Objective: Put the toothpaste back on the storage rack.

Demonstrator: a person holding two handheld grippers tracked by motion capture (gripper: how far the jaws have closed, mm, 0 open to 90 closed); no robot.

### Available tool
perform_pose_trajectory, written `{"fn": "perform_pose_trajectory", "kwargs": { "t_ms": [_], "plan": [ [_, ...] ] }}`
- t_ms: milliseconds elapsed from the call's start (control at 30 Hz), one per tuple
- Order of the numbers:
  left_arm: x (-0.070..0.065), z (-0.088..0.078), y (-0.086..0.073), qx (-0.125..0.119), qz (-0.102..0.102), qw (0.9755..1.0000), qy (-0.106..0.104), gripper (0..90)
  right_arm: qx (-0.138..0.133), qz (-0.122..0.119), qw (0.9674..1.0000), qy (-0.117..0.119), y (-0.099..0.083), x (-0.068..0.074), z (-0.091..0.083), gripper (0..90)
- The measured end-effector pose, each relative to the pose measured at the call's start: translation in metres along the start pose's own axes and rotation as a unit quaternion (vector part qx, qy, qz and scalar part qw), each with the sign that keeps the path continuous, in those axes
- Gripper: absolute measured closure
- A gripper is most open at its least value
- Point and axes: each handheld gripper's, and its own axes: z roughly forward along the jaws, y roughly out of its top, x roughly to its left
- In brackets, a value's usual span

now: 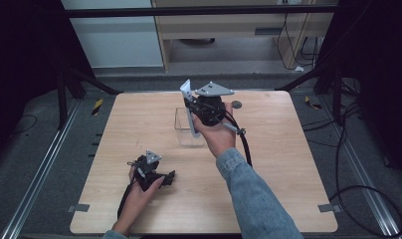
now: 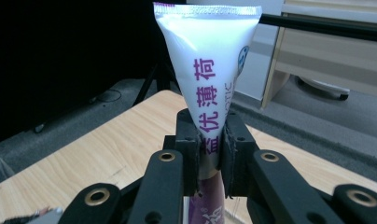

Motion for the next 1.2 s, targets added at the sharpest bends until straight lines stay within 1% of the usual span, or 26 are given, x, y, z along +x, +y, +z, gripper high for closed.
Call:
{"fn": "perform_pose_trajectory", "kwargs": {
  "t_ms": [67,133,233,333,367,500,600,667,700,767,833,900,1067,1200],
  "plan": [
    [0.000,0.000,0.000,0.000,0.000,1.0000,0.000,0.0,-0.004,-0.003,1.0000,0.002,0.005,0.000,0.004,79.2],
    [0.000,0.000,0.000,0.000,0.000,1.0000,0.000,0.0,-0.006,0.000,1.0000,0.002,0.008,0.000,0.008,79.2],
    [0.000,0.000,0.000,0.000,0.000,1.0000,0.000,0.0,-0.009,0.007,0.9999,0.003,0.012,-0.003,0.015,79.2],
    [0.000,0.000,0.000,0.001,0.000,1.0000,0.000,0.0,-0.012,0.021,0.9996,0.013,0.013,-0.009,0.024,79.2],
    [0.000,0.000,0.000,0.001,0.001,1.0000,0.000,0.0,-0.012,0.021,0.9996,0.011,0.013,-0.010,0.027,79.1],
    [0.000,0.000,0.000,0.001,0.001,1.0000,-0.001,0.0,-0.012,0.016,0.9998,0.002,0.013,-0.013,0.036,79.1],
    [0.000,0.000,0.000,0.001,0.001,1.0000,-0.001,0.0,-0.015,-0.003,0.9998,-0.014,0.012,-0.012,0.044,79.2],
    [0.000,0.000,0.000,0.001,0.001,1.0000,-0.001,0.0,-0.016,-0.004,0.9997,-0.017,0.011,-0.012,0.048,79.2],
    [0.000,0.000,0.000,0.001,0.001,1.0000,-0.001,0.0,-0.014,-0.010,0.9996,-0.021,0.010,-0.013,0.051,79.2],
    [0.000,0.000,0.000,0.001,0.001,1.0000,-0.001,0.0,-0.010,-0.013,0.9995,-0.027,0.009,-0.014,0.056,79.2],
    [0.000,0.000,0.000,0.001,0.001,1.0000,-0.001,0.0,-0.006,-0.008,0.9994,-0.032,0.007,-0.015,0.060,79.2],
    [0.000,0.000,0.000,0.001,0.001,1.0000,-0.001,0.0,-0.002,-0.009,0.9994,-0.033,0.004,-0.016,0.063,79.1],
    [0.000,0.000,0.000,0.001,0.001,1.0000,-0.001,0.0,-0.002,-0.008,0.9992,-0.039,0.001,-0.018,0.069,79.1],
    [0.000,0.000,0.000,0.001,0.001,1.0000,-0.001,0.0,-0.002,-0.008,0.9993,-0.037,-0.002,-0.017,0.073,79.1]
  ]
}}
